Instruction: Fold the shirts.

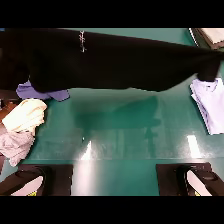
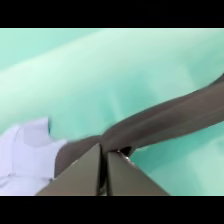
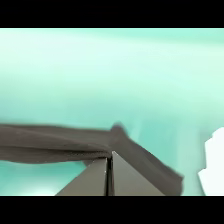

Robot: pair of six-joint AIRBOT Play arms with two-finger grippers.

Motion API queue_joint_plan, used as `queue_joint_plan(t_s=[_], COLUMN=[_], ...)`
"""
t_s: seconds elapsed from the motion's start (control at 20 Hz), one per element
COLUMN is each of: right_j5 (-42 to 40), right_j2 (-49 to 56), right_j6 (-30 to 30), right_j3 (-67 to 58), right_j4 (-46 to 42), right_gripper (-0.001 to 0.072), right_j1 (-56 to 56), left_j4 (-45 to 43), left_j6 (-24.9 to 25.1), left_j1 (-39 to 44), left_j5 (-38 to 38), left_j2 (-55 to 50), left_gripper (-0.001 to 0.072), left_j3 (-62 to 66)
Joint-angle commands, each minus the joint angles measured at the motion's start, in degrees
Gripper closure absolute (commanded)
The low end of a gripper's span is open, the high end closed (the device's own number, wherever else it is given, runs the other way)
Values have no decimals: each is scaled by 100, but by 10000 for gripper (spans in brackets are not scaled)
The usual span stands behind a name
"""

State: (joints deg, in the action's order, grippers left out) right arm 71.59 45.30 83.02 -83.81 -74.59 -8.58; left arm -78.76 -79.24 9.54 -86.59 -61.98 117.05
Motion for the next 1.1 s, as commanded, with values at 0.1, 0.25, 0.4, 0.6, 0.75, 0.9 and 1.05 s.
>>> queue_joint_plan(t_s=[0.1, 0.25, 0.4, 0.6, 0.75, 0.9, 1.05], right_j5=[-170, 396, 1373, 2006, 1764, 855, 308], right_j2=[-887, -511, 424, 2050, 3158, 3939, 4457], right_j6=[4, 2, 7, 9, 31, 315, 415], right_j3=[-463, -1154, -1703, -1602, -1252, -1047, -1255], right_j4=[-46, 2, 0, -221, -376, -352, -341], right_gripper=[699, 699, 700, 699, 699, 698, 697], right_j1=[-632, -776, -382, 555, 831, 837, 837], left_j4=[643, 763, 573, 538, 535, 531, 527], left_j6=[-44, -26, 50, 175, 319, 317, 186], left_j1=[-4, -4, -7, -7, -7, -7, -7], left_j5=[538, 466, 365, 343, 428, 973, 1478], left_j2=[953, 1036, 684, -496, -1755, -2846, -3405], left_gripper=[681, 681, 681, 681, 681, 680, 663], left_j3=[127, 118, -411, -1093, -1134, -1134, -1137])
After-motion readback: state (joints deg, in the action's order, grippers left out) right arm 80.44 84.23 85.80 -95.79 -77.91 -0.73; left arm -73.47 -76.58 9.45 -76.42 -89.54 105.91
